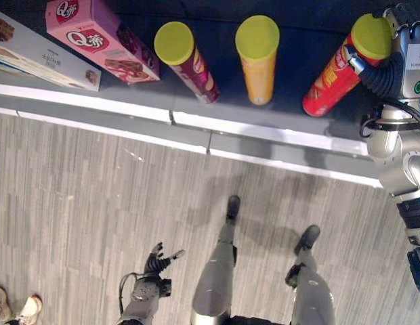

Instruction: Put the goods on the table back onto the shelves and tidy them up.

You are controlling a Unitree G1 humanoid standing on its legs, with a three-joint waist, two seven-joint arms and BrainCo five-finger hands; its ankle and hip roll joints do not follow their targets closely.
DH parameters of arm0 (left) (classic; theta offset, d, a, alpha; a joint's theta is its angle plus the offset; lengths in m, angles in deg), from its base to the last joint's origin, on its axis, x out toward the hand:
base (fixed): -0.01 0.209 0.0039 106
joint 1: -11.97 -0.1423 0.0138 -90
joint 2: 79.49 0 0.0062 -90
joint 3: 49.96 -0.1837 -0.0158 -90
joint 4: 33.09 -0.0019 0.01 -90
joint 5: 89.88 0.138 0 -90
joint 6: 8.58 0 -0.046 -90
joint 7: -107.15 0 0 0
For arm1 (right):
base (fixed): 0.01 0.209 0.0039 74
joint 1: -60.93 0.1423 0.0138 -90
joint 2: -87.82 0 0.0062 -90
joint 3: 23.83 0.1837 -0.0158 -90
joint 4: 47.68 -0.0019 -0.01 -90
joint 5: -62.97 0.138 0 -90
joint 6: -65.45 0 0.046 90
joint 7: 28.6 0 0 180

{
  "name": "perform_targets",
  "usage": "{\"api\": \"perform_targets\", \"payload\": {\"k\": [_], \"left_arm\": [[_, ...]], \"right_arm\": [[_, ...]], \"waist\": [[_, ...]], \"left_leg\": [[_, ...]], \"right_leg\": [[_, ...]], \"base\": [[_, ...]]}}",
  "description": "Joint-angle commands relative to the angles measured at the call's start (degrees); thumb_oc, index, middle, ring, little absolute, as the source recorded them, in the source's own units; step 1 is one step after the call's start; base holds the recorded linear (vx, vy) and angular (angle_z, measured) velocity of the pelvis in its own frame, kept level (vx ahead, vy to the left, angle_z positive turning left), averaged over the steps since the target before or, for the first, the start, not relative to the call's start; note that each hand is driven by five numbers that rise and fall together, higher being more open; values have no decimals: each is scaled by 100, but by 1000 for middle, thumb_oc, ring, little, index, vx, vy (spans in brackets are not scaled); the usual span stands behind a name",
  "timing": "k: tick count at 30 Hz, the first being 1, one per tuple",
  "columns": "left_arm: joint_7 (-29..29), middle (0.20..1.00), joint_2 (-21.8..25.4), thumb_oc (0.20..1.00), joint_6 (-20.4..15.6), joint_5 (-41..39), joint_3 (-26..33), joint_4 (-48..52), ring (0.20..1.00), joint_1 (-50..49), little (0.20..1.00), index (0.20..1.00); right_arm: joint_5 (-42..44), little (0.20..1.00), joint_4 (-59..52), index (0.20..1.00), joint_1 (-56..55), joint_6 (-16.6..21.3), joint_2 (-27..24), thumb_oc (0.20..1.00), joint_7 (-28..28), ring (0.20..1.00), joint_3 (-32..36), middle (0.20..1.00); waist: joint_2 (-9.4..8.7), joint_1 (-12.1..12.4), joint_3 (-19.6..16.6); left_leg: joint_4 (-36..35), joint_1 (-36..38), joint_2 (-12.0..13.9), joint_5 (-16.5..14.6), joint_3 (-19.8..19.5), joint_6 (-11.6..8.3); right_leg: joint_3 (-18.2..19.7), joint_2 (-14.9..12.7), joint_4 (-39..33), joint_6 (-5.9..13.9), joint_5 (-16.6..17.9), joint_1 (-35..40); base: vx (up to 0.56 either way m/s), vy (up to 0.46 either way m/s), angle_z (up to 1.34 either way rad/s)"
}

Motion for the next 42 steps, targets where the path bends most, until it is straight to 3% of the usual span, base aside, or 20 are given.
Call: {"api": "perform_targets", "payload": {"k": [1, 15, 16, 17, 35, 42], "left_arm": [[157, 1000, 187, 1000, -45, -154, -202, -131, 1000, 22, 1000, 1000], [199, 1000, 185, 1000, -42, -166, -192, -157, 1000, 45, 1000, 1000], [204, 1000, 186, 1000, -42, -159, -195, -160, 1000, 51, 1000, 1000], [213, 1000, 176, 1000, -34, -150, -201, -176, 1000, 60, 1000, 1000], [281, 1000, 102, 1000, 21, -109, -182, -270, 1000, 131, 1000, 1000], [244, 1000, 78, 1000, 149, 46, -121, -298, 1000, 45, 1000, 1000]], "right_arm": [[-81, 200, -173, 200, 328, 95, -316, 200, 376, 200, -113, 200], [-27, 200, -144, 200, 372, 122, -240, 200, 385, 200, -189, 200], [-20, 555, -149, 555, 367, 122, -238, 555, 396, 555, -174, 555], [6, 1000, -188, 1000, 342, 132, -212, 1000, 447, 1000, -132, 1000], [54, 1000, -715, 1000, -26, 228, 38, 1000, 590, 1000, 203, 1000], [137, 1000, -1705, 1000, -747, 546, 235, 1000, 403, 1000, 538, 1000]], "waist": [[8, 13, -89], [-5, 8, -31], [-5, -3, -32], [-4, -13, -35], [-51, -67, -102], [-271, -164, -373]], "left_leg": [[17, -32, -93, -372, 39, -74], [17, -22, -93, -397, 61, -88], [17, -50, -109, -361, 55, -79], [17, -52, -115, -363, 59, -79], [17, 12, -113, -395, 92, -69], [17, 291, -47, -502, 180, -42]], "right_leg": [[455, -263, 300, 148, -126, -371], [457, -274, 301, 151, -138, -366], [453, -287, 296, 153, -102, -387], [450, -287, 292, 153, -101, -382], [440, -284, 265, 170, -89, -332], [455, -252, 215, 188, -107, -77]], "base": [[-19, -2, -3], [0, 0, 0], [0, 0, 0], [0, 0, 0], [0, 0, 0], [32, 4, -2]]}}
